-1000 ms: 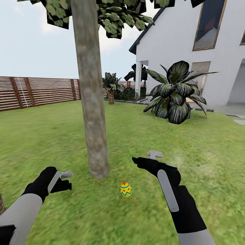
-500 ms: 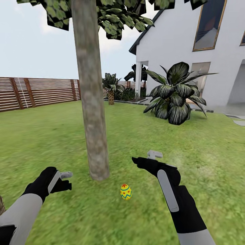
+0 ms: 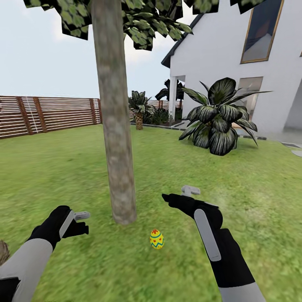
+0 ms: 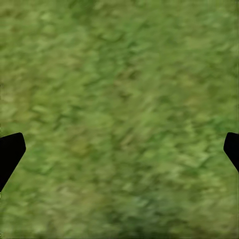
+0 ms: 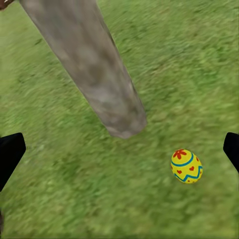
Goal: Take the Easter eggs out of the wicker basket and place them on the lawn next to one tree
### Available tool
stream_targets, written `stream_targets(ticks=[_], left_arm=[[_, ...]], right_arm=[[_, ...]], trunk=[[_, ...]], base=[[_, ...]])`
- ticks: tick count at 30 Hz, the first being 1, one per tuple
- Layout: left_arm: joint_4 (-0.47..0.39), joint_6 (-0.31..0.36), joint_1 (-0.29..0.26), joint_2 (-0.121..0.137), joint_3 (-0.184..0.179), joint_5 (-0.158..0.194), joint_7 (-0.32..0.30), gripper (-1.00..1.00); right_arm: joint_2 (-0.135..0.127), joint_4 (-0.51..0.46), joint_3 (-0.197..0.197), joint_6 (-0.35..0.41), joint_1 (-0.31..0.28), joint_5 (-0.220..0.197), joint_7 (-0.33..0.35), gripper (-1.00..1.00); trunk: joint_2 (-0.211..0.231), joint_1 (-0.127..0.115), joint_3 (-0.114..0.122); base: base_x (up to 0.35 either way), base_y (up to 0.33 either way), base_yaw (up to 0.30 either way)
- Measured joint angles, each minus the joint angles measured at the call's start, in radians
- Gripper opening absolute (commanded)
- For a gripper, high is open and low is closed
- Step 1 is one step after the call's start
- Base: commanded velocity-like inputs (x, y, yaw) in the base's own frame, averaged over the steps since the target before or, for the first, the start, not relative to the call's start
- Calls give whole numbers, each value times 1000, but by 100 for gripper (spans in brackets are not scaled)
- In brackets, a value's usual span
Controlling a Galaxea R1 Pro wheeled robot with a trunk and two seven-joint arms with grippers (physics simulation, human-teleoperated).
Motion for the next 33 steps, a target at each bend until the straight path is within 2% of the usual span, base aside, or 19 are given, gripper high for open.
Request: stream_targets(ticks=[12, 33], left_arm=[[0, 0, 0, -1, 0, 0, 1, 100], [-4, 0, 0, -3, 0, 0, 1, 100]], right_arm=[[0, 0, 0, 0, 0, -6, 0, 100], [0, 1, 0, 0, 0, -6, 0, 100]], trunk=[[84, -46, 33], [231, -127, 94]], base=[[0, 0, 148], [0, 0, 262]])
